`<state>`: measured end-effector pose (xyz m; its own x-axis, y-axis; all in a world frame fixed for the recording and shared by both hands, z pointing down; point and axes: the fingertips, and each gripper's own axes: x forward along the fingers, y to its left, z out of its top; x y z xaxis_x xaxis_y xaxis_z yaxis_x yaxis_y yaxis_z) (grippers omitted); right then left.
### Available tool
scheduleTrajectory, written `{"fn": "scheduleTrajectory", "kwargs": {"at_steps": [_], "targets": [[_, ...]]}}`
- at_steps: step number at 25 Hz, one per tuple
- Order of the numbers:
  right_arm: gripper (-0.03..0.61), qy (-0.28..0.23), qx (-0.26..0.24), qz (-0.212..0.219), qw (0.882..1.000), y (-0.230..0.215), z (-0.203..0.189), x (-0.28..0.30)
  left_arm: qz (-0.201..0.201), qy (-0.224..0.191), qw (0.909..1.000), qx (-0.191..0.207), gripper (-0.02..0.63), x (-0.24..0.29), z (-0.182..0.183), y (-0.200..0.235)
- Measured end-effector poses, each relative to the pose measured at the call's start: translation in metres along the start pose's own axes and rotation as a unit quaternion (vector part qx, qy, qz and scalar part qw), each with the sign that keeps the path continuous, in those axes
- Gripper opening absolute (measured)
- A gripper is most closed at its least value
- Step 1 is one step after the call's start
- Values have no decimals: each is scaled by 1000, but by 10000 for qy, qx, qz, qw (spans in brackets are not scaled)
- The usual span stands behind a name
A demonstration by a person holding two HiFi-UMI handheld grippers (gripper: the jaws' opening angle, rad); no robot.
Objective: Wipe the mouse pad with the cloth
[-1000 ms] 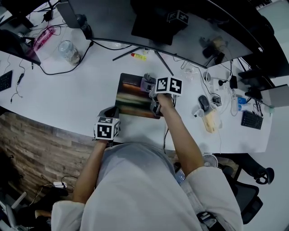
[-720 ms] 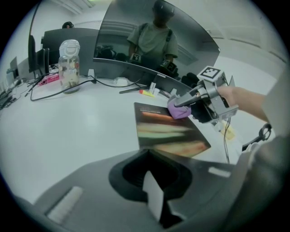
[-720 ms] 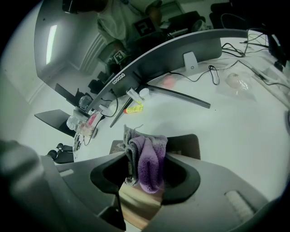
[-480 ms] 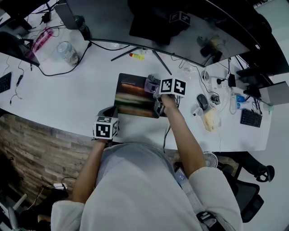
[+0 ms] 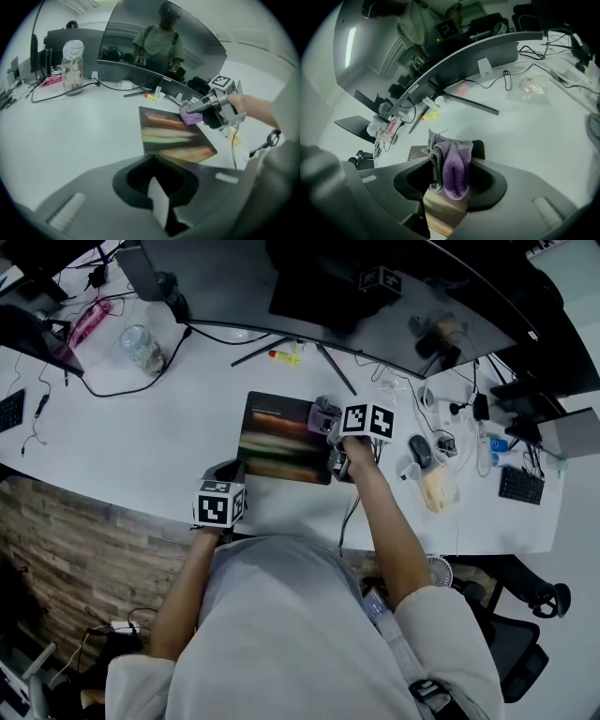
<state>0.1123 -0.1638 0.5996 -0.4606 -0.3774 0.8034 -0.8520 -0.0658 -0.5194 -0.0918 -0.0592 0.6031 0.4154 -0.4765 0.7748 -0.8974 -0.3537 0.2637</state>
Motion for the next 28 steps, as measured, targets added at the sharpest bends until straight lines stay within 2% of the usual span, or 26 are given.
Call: {"fn": "scheduleTrajectory", "kwargs": {"at_steps": [28], "targets": [[209,-111,183,-246,9995,-43,-1,-27,-43,14,10000,-68,0,0,0,-2]]}}
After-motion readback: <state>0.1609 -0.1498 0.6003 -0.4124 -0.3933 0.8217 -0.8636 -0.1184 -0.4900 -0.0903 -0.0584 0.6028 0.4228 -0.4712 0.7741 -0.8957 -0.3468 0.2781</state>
